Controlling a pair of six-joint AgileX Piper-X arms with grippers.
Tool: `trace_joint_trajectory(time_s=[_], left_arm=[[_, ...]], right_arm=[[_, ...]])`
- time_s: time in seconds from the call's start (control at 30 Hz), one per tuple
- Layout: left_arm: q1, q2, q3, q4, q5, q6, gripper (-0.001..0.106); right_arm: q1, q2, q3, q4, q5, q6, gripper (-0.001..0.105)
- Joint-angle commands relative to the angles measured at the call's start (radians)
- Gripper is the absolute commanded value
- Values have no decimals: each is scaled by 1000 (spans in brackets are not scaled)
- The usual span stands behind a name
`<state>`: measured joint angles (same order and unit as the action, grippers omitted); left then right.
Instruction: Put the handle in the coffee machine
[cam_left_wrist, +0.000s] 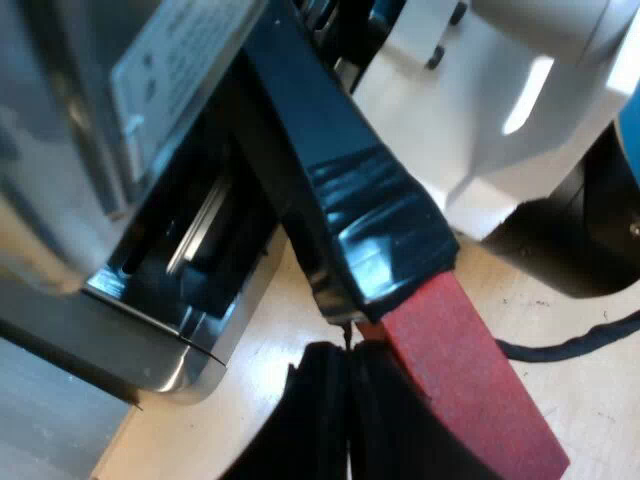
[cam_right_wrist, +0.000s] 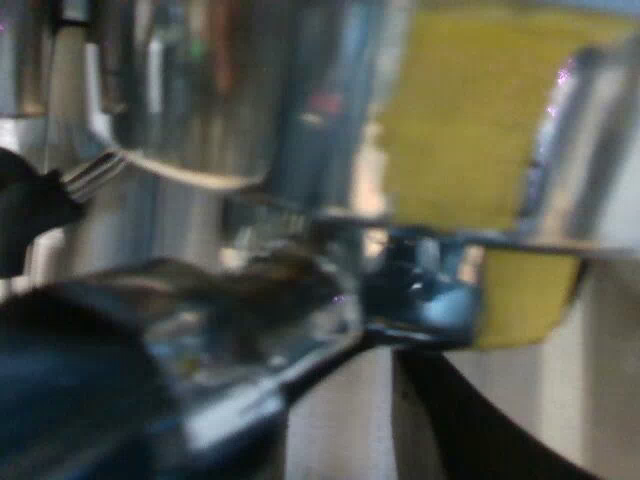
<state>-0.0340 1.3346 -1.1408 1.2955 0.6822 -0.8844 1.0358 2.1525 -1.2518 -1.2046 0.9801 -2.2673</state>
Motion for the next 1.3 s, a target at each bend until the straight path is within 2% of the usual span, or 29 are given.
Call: trace_joint_trajectory(time_s=[0.03, 0.37, 0.67, 0.8, 0.97, 1.07, 1.17, 1.23, 1.27, 1.3], left_arm=[[-18, -13, 1, 39, 74, -9, 1], [-18, -13, 1, 41, 74, -17, 1], [-18, -22, 7, 42, 80, -43, 1], [-18, -71, 54, 12, 80, -83, 0], [-18, -159, 148, -97, 56, -164, 0], [-18, -184, 173, -143, 56, -235, 0], [-18, -184, 173, -173, 56, -302, 0], [-21, -184, 173, -182, 75, -321, 0], [-21, -184, 173, -182, 77, -326, 0], [-25, -184, 173, -182, 78, -335, 0]], right_arm=[[0, -255, 22, -46, 79, -3, 17], [45, -268, 101, -46, 174, -3, 15], [108, -419, 303, -43, 206, 6, 12], [156, -505, 357, 31, 202, 6, 12], [230, -601, 368, 258, 217, 12, 12], [261, -659, 368, 398, 201, 88, 12], [274, -729, 368, 559, 95, 240, 12], [270, -808, 368, 737, -66, 449, 12], [267, -823, 368, 795, -112, 486, 12], [256, -867, 362, 924, -205, 593, 12]])
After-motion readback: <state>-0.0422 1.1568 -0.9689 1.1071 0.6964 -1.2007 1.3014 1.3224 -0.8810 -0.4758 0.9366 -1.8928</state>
